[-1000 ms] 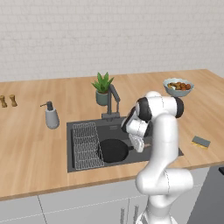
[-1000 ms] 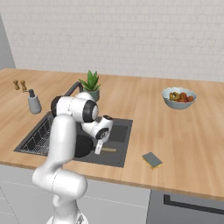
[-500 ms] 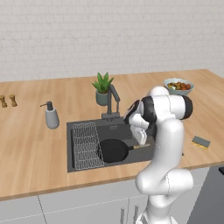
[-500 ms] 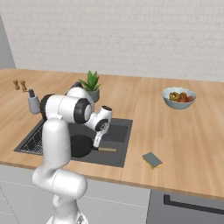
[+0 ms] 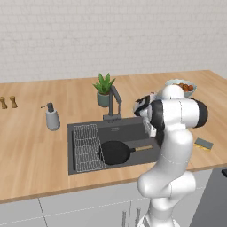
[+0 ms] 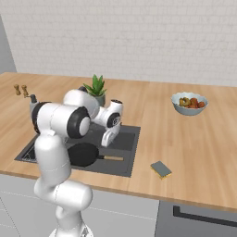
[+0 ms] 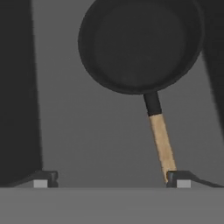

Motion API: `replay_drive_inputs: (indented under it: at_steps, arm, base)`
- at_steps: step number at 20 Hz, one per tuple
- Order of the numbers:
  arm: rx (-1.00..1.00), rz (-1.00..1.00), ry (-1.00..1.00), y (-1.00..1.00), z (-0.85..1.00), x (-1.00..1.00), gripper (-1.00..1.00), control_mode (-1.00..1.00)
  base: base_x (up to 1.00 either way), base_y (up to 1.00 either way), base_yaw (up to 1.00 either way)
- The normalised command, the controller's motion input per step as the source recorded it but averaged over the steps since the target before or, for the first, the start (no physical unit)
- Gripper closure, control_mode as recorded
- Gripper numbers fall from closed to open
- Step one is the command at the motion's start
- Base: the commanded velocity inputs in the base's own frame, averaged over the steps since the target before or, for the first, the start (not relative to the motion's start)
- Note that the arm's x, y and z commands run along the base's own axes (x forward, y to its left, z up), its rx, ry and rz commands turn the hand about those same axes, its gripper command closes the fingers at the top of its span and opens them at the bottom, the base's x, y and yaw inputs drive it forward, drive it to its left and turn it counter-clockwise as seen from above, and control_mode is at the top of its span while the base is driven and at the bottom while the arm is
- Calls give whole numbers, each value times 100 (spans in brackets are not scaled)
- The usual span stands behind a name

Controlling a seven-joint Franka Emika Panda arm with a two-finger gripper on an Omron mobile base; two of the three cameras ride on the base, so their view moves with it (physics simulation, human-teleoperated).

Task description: Pick the pan and sponge and place them into the sink. Then turn on the water.

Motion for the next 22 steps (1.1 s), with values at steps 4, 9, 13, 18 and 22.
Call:
replay_drive_inputs:
  at_steps: [4, 9, 13, 18, 22]
  arm:
    - [-2, -37, 35, -39, 98, -2, -100, -100]
    - [-2, -43, 40, -55, 73, -12, -100, -100]
    - [-10, -18, 13, -20, 36, -21, -100, -100]
    - [-6, 2, -5, -7, -6, -20, -100, -100]
    - [-4, 13, -28, -23, -1, -38, -100, -100]
  base:
    - [0, 0, 0]
    - [0, 0, 0]
    - [0, 0, 0]
    - [0, 0, 0]
    - [0, 0, 0]
